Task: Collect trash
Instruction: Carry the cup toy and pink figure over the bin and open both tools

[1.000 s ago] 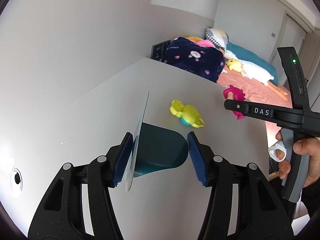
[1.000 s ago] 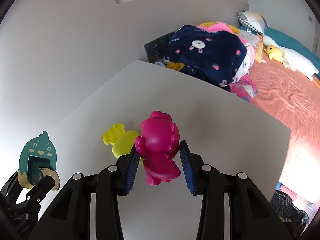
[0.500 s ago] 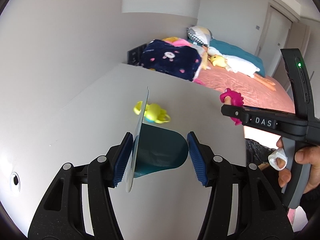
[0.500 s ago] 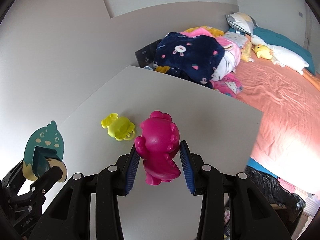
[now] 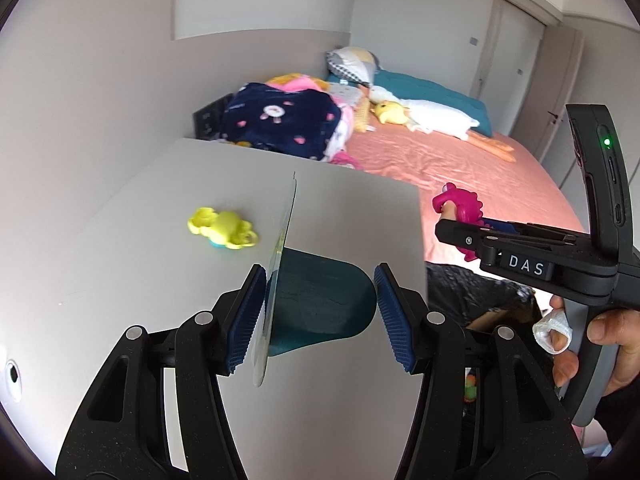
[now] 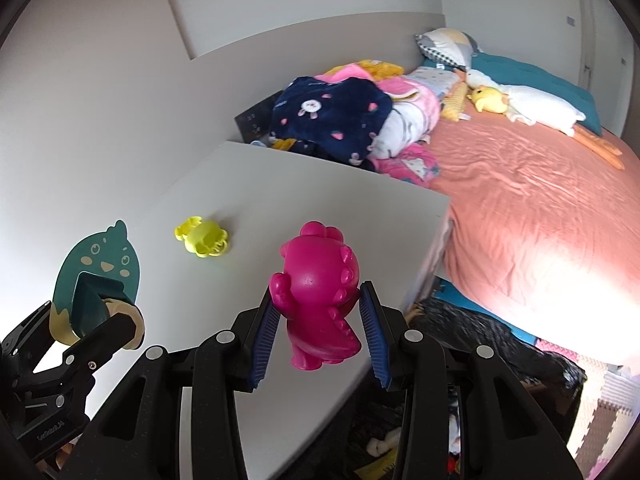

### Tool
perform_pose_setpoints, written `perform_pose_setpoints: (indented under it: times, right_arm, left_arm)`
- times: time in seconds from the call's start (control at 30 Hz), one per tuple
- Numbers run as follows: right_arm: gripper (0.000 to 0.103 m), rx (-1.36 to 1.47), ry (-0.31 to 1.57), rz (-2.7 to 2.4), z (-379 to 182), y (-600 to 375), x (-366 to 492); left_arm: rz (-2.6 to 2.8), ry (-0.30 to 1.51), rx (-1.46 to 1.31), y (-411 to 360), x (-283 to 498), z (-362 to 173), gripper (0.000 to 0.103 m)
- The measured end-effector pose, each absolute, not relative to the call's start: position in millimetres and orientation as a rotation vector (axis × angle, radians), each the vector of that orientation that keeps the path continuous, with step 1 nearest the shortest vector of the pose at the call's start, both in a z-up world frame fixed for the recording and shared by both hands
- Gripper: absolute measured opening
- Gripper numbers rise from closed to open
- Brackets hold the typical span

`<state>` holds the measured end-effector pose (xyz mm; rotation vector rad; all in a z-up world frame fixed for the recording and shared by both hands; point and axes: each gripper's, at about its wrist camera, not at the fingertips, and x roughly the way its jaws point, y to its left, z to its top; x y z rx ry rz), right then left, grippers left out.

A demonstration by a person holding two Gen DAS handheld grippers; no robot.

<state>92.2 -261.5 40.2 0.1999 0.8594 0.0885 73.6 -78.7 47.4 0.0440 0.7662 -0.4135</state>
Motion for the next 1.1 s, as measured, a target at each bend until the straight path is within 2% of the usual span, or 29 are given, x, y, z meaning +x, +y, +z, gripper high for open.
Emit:
perform_pose_setpoints:
  times: [1.1]
  right_arm:
    - [0.042,0.293,0.808,-0.129,49.5,-354.8,8.6]
  left_arm:
    - [-0.680,0.751,0.165,-178.1,44.5,53.0,0.055]
